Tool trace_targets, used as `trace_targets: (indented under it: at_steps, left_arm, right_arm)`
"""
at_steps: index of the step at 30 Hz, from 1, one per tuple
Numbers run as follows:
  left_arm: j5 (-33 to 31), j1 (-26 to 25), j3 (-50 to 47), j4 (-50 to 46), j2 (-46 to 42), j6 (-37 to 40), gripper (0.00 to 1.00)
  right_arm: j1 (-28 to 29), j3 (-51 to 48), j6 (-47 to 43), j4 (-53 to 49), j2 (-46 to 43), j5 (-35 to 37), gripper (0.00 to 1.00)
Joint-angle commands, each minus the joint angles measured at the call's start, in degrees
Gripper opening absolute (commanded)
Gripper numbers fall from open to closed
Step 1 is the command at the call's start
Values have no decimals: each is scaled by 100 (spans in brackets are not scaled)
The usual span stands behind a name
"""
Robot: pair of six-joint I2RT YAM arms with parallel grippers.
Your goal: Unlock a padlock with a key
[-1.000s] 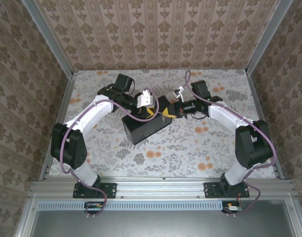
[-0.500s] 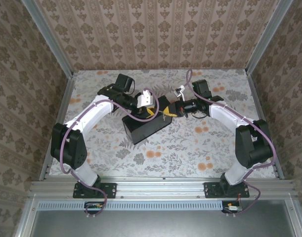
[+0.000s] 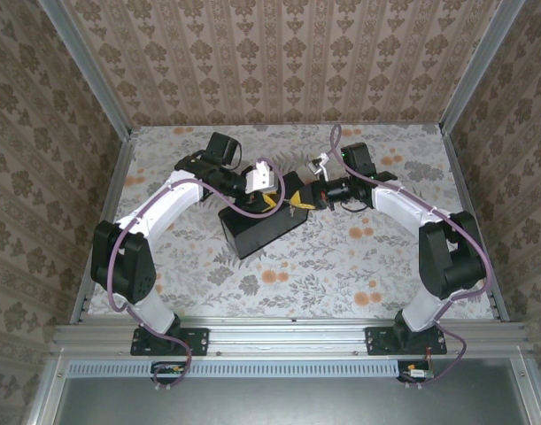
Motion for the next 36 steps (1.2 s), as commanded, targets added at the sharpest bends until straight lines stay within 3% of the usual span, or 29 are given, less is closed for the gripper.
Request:
trace_targets:
  at_steps: [1, 14, 36]
  left_arm:
    - [210, -110, -100, -27, -179, -62, 12]
    - [130, -212, -181, 125, -248, 7, 12]
    - [175, -89, -319, 321, -88, 171, 11]
  right_arm:
    - [62, 234, 104, 114, 127, -36, 0]
    - [120, 420, 284, 60, 303, -486, 0]
    - [-48, 792, -676, -1344, 569, -986, 0]
